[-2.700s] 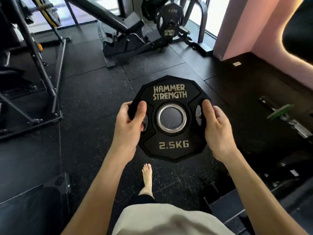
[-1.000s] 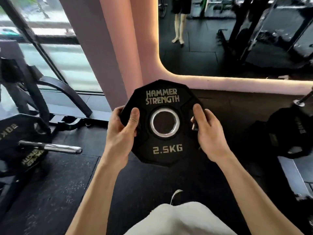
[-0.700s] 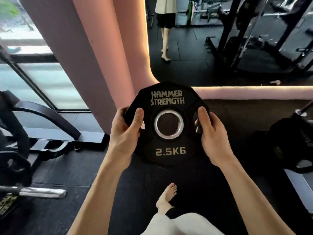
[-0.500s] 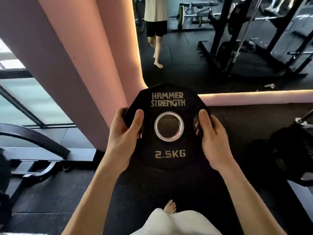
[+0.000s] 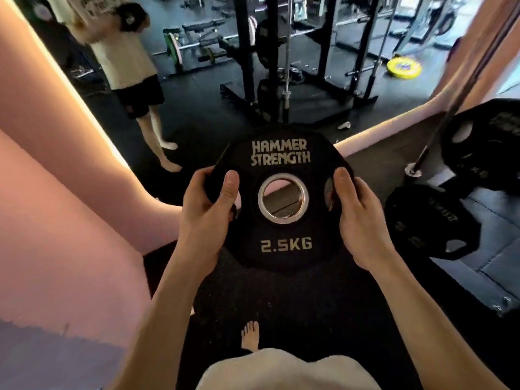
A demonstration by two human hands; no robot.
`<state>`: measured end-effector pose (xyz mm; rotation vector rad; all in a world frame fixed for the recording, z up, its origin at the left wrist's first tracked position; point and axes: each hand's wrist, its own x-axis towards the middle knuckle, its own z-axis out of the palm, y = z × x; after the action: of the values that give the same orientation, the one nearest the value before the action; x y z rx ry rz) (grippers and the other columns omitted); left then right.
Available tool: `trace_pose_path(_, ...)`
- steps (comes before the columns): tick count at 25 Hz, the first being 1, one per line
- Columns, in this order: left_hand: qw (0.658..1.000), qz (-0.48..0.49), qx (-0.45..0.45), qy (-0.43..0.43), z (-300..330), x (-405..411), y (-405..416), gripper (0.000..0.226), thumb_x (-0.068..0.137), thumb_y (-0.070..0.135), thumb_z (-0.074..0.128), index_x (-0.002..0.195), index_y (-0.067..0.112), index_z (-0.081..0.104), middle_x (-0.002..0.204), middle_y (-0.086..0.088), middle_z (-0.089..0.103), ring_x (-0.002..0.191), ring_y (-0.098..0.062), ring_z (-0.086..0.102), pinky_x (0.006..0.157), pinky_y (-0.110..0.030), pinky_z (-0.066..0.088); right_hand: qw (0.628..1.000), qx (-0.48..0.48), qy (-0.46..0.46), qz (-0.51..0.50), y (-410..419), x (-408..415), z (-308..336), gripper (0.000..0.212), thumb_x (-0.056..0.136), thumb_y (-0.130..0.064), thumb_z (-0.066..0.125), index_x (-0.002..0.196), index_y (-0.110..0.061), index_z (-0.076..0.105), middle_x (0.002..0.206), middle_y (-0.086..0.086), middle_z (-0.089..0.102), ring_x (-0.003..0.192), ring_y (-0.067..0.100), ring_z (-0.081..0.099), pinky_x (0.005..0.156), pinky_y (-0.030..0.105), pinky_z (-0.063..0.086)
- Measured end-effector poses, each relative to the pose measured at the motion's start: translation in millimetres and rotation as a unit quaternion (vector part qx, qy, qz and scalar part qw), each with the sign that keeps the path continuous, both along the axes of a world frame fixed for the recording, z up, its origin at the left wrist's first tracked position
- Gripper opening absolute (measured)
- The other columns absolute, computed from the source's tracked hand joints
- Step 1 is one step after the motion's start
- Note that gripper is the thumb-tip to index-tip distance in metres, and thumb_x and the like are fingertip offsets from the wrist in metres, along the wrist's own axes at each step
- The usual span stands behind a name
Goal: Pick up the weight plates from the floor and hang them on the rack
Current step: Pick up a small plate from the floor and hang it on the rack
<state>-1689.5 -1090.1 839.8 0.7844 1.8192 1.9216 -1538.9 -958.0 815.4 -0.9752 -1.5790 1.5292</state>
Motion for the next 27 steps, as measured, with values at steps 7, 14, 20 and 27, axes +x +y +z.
trace_pose_path(7, 0.974, -0.224, 0.018, -0.006, 16.4, -75.4, 142.3, 0.030, 0.092, 0.031, 0.059, 0.114, 0.011, 0.058, 0.071, 0.014, 0.063, 0.060, 0.002, 0.058, 0.058, -0.015, 0.048, 0.972, 0.020, -0.019, -0.232, 64.3, -31.9, 15.4, 0.062, 0.089, -0.066, 0.046, 0.101, -0.008, 0.063, 0.105, 0.018, 0.068, 0.099, 0.031, 0.064, 0.086, 0.042, 0.053)
trace_pose_path(14, 0.919, -0.392, 0.048, -0.011, 36.4, -40.7, 288.0, 0.020, 0.096, 0.024, 0.057, 0.108, 0.007, 0.055, 0.055, 0.015, 0.056, 0.049, 0.002, 0.050, 0.050, -0.014, 0.043, 0.912, 0.065, -0.039, -0.403, 134.9, 10.6, 37.0, 0.053, 0.096, -0.060, 0.043, 0.100, -0.011, 0.063, 0.089, 0.008, 0.065, 0.077, 0.003, 0.063, 0.080, 0.026, 0.054)
trace_pose_path(20, 0.886, -0.448, 0.114, -0.029, 88.5, 24.3, 411.4, 0.021, 0.095, 0.023, 0.058, 0.106, 0.006, 0.053, 0.055, 0.017, 0.058, 0.047, 0.004, 0.051, 0.050, -0.012, 0.043, 0.886, 0.122, -0.019, -0.447, 235.6, 71.7, 88.6, 0.048, 0.094, -0.062, 0.043, 0.083, -0.019, 0.059, 0.072, -0.007, 0.067, 0.071, 0.009, 0.065, 0.067, 0.033, 0.052)
trace_pose_path(27, 0.861, -0.463, 0.211, 0.013, 184.1, 85.2, 533.8, 0.038, 0.083, 0.052, 0.066, 0.095, 0.017, 0.056, 0.050, 0.013, 0.048, 0.045, -0.005, 0.043, 0.048, -0.021, 0.036, 0.847, 0.228, -0.018, -0.480, 347.2, 130.6, 186.5, 0.063, 0.087, -0.071, 0.046, 0.097, -0.012, 0.066, 0.094, 0.012, 0.072, 0.091, 0.030, 0.068, 0.087, 0.053, 0.054)
